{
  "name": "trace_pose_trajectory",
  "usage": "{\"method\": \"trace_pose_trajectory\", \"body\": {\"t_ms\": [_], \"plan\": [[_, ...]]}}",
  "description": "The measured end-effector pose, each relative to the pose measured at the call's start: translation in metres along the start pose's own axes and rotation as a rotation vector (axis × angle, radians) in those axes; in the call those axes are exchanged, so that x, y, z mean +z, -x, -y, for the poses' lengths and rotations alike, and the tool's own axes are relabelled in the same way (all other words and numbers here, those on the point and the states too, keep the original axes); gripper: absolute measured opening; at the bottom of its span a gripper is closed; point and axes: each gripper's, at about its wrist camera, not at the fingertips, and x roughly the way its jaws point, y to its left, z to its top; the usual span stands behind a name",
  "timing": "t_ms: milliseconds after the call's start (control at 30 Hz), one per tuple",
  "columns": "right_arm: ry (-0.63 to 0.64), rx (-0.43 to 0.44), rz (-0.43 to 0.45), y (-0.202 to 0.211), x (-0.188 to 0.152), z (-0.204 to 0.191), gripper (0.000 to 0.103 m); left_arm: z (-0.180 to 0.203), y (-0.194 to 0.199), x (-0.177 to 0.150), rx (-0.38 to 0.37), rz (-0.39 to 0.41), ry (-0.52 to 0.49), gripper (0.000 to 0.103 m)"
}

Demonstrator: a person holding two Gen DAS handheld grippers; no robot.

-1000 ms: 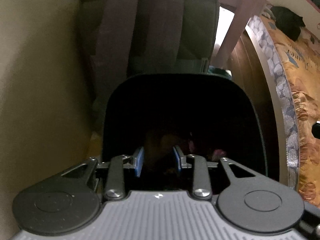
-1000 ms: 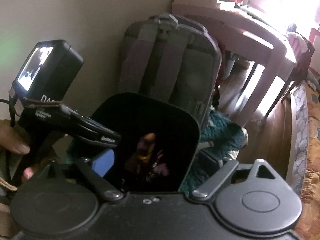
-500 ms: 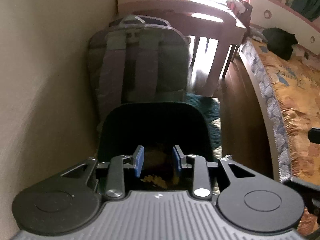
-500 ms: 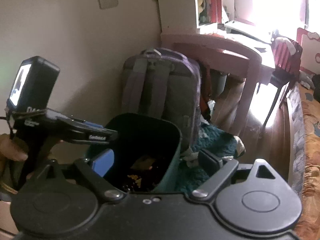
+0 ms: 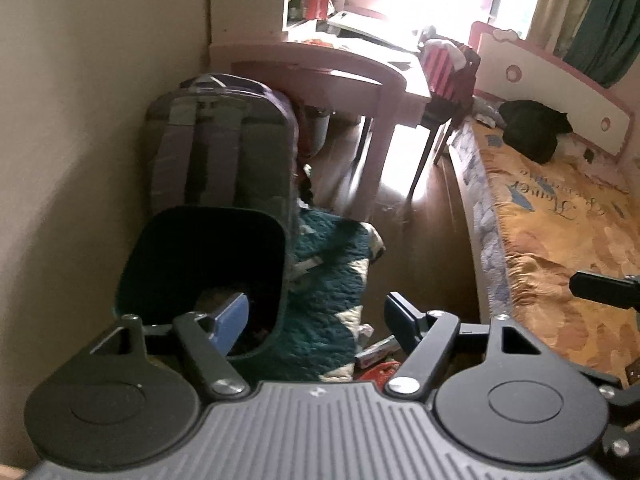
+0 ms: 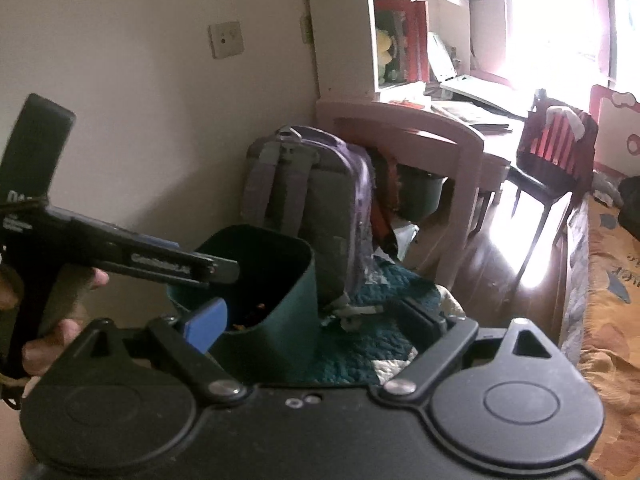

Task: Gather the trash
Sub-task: 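Move both tools back down toward the trash pile on the floor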

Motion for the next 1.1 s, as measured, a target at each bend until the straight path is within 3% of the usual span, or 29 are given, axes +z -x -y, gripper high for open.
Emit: {"method": "trace_pose_trajectory", "body": {"t_ms": [233,367,500,767,1100], "plan": [[-0.036,-0.024,0.021,0.029,-0.031,0.055,0.1,0.042,-0.001,-0.018,-0.05,0.021,0.055,0.082],[-0.098,-0.069,0.01,0.024,-0.058,0.088,0.103,0.062,-0.032,-0.03,-0.076,0.015,0.028,0.084],[-0.17,-0.158,-0.014,0.003,-0.093,0.116,0.103,0.077,-0.084,-0.042,-0.141,-0.02,-0.028,0.1],[-0.281,-0.276,-0.07,-0.076,-0.196,0.161,0.103,0.11,-0.213,-0.096,-0.261,-0.103,-0.11,0.1],[-0.372,-0.326,-0.196,-0.189,-0.352,0.216,0.101,0.176,-0.387,-0.195,-0.199,-0.23,-0.186,0.1]]}}
